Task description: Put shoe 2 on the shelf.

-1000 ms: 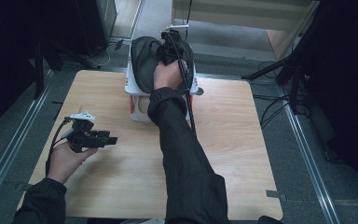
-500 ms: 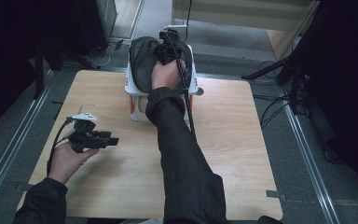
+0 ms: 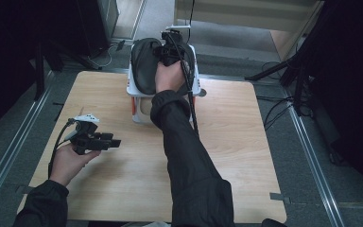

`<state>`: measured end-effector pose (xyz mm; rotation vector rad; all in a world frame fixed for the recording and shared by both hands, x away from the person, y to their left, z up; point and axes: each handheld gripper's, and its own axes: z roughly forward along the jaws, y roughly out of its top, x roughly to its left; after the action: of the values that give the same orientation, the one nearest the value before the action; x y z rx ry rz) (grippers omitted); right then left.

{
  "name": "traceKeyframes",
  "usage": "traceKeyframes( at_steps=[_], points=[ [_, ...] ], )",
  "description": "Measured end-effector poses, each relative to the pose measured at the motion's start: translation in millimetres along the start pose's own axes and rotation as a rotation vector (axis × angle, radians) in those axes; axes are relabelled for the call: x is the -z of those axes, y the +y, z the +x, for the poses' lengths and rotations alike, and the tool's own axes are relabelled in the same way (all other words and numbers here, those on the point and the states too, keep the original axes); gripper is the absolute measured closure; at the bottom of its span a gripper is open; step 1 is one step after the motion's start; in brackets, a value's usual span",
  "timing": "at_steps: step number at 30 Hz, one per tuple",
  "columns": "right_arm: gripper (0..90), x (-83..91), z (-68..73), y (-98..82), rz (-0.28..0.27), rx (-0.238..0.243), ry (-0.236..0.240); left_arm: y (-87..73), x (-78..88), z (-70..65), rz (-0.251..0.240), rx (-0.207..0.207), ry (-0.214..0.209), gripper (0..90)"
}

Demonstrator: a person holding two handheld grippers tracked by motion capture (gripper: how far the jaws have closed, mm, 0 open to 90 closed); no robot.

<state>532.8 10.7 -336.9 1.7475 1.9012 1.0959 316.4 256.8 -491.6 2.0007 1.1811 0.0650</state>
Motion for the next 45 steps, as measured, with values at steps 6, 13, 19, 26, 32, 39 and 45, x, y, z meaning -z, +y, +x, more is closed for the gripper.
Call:
traceKeyframes(
  at_steps=[6,13,19,26,32,39,45],
  points=[
    [50.9,3.2,-1.1,-3.0,-0.001,-0.005,0.025,0.3,-1.1,-0.9,0.004,-0.005,0.003,46.3],
    [50.3,9.3,-5.6,-9.9,0.005,-0.007,0.060,1.0,-2.6,-0.1,0.008,-0.003,0.006,46.3],
    [50.9,22.1,-8.6,-13.8,0.003,0.025,0.091,1.3,-3.1,-0.6,0.011,-0.005,0.012,46.3],
    [51.1,39.4,-14.4,-25.6,0.014,0.063,0.141,1.3,-3.4,-0.1,0.012,-0.002,0.014,46.3],
    [52.4,50.5,-19.8,-38.1,0.018,0.086,0.190,1.5,-1.3,0.7,-0.007,0.020,-0.024,46.3],
    [53.2,67.1,-21.3,-55.3,0.031,0.131,0.240,1.1,-1.8,0.6,-0.003,0.021,-0.017,46.2],
    [53.4,84.2,-25.6,-71.4,0.029,0.172,0.288,0.9,-1.7,0.8,-0.003,0.024,-0.015,46.2]
  ],
)
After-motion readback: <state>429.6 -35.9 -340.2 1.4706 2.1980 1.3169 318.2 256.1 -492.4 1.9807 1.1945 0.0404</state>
